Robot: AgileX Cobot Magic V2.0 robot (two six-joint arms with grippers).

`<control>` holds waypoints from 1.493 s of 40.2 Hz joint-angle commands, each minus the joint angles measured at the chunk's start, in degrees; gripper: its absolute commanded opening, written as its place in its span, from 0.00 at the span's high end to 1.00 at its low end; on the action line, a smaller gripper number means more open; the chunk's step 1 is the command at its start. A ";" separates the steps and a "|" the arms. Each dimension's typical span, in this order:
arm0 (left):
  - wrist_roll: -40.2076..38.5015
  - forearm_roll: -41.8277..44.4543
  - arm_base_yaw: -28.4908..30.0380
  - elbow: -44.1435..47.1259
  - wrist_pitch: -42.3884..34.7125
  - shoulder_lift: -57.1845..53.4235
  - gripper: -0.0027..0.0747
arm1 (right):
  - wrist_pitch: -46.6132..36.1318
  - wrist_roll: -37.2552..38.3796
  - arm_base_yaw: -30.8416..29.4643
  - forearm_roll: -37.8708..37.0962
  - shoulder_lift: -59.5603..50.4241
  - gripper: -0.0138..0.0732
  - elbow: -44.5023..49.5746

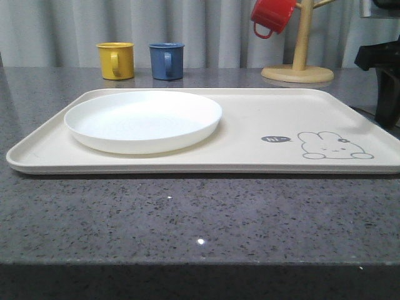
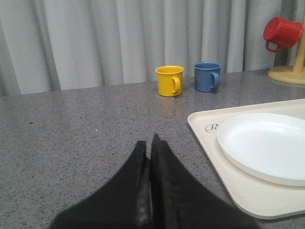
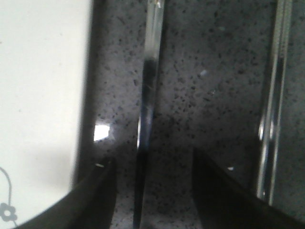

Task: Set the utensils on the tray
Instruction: 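Grasp the fork with the right gripper and lift it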

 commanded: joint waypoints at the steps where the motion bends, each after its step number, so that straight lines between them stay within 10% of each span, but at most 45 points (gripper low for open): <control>1: -0.48 -0.64 -0.01 -1.47 -4.87 0.73 0.99 | -1.76 -0.49 0.04 0.52 -1.56 0.45 -1.86; 18: -0.48 -0.64 -0.01 -1.47 -4.87 0.73 0.99 | -0.76 -0.49 0.04 1.23 -0.76 0.93 -1.86; 32: -0.48 -0.64 -0.01 -1.47 -4.87 0.73 0.99 | 4.76 5.30 1.00 -0.66 -7.51 0.91 -8.07; 60: -0.48 -0.64 -0.01 -1.47 -4.87 0.73 0.99 | 2.58 32.63 26.33 -5.97 2.97 0.91 -17.85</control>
